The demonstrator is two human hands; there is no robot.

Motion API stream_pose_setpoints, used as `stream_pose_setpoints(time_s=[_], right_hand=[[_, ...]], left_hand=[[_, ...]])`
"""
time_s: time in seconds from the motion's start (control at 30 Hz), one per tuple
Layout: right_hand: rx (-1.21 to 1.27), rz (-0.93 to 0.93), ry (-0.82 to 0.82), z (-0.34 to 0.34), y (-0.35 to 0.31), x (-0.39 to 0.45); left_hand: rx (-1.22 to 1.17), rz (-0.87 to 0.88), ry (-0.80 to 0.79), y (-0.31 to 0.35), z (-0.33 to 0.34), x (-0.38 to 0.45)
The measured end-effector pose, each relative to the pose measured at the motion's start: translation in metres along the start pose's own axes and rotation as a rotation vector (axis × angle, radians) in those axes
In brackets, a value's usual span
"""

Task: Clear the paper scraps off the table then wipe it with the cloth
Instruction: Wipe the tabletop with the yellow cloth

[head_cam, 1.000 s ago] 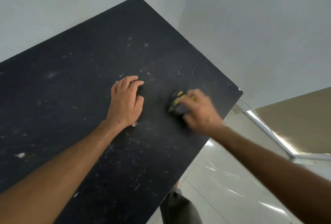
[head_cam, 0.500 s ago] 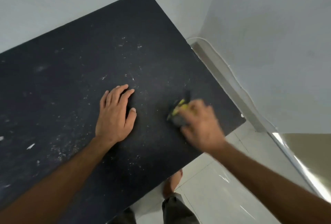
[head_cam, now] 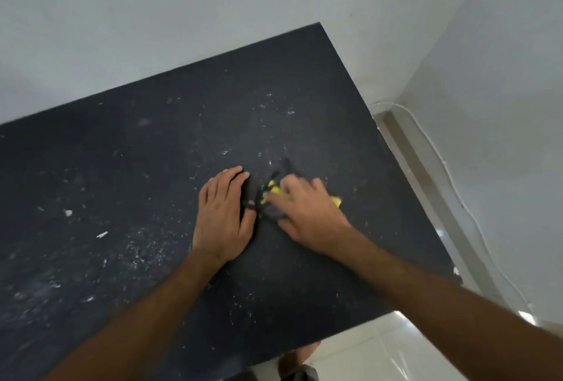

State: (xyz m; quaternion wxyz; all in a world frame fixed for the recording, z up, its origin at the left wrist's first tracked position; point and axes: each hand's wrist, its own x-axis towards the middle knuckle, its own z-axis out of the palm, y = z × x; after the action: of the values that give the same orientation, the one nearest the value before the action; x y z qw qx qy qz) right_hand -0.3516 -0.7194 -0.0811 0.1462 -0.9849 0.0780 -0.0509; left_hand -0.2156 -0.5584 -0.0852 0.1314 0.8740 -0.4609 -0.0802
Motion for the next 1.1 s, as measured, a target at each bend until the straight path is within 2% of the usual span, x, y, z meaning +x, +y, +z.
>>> stream_pose_setpoints(time_s=[0.03,0.13,0.2,0.23,0.3,0.33,0.4,0.43,0.5,0.6,0.67,0.7,0.77,0.9,1.0,1.1], right_hand=[[-0.039,0.072,0.033,0.0,0.022,0.02],[-0.189,0.484,0.196,-0.022,0.111,0.076],[-0.162,0.729,0.242,-0.042,0.152,0.099],[-0.142,0.774,0.263,-0.048,0.154,0.106],[-0.139,0.68,0.266,-0.049,0.123,0.111],[-0.121,0.534,0.239,-0.042,0.097,0.106],[-0.058,0.198,0.063,-0.019,0.036,0.075],[-0.044,0.112,-0.008,-0.011,0.019,0.053],[-0.045,0.177,0.027,-0.011,0.033,0.022],[-0.157,0.618,0.256,-0.036,0.108,0.007],[-0.105,0.822,0.287,-0.056,0.133,0.008],[-0.099,0.808,0.288,-0.06,0.128,0.013],[-0.086,0.644,0.288,-0.061,0.098,0.025],[-0.053,0.408,0.189,-0.038,0.027,0.054],[-0.017,0.303,0.174,-0.014,-0.015,0.079],[0.03,0.228,0.173,0.003,-0.065,0.108]], left_hand=[[-0.006,-0.021,0.01,-0.001,0.001,0.001],[-0.03,-0.061,0.034,-0.002,0.004,0.001],[-0.019,-0.062,0.034,-0.002,0.005,0.001],[-0.016,-0.063,0.03,-0.002,0.005,0.001],[-0.024,-0.064,0.024,-0.002,0.004,0.002],[-0.029,-0.064,0.024,-0.003,0.004,0.002],[-0.044,-0.066,0.035,-0.004,0.004,0.001],[-0.058,-0.066,0.049,-0.005,0.005,0.0],[-0.095,-0.071,0.081,-0.005,0.005,-0.001],[-0.121,-0.083,0.103,-0.005,0.006,0.0],[-0.121,-0.085,0.102,-0.005,0.005,0.001],[-0.128,-0.088,0.098,-0.005,0.005,0.001],[-0.168,-0.101,0.101,-0.006,0.002,0.001],[-0.204,-0.098,0.132,-0.021,-0.015,-0.008],[-0.2,-0.117,0.159,-0.059,-0.041,-0.023],[-0.186,-0.214,0.189,-0.119,-0.064,-0.049]])
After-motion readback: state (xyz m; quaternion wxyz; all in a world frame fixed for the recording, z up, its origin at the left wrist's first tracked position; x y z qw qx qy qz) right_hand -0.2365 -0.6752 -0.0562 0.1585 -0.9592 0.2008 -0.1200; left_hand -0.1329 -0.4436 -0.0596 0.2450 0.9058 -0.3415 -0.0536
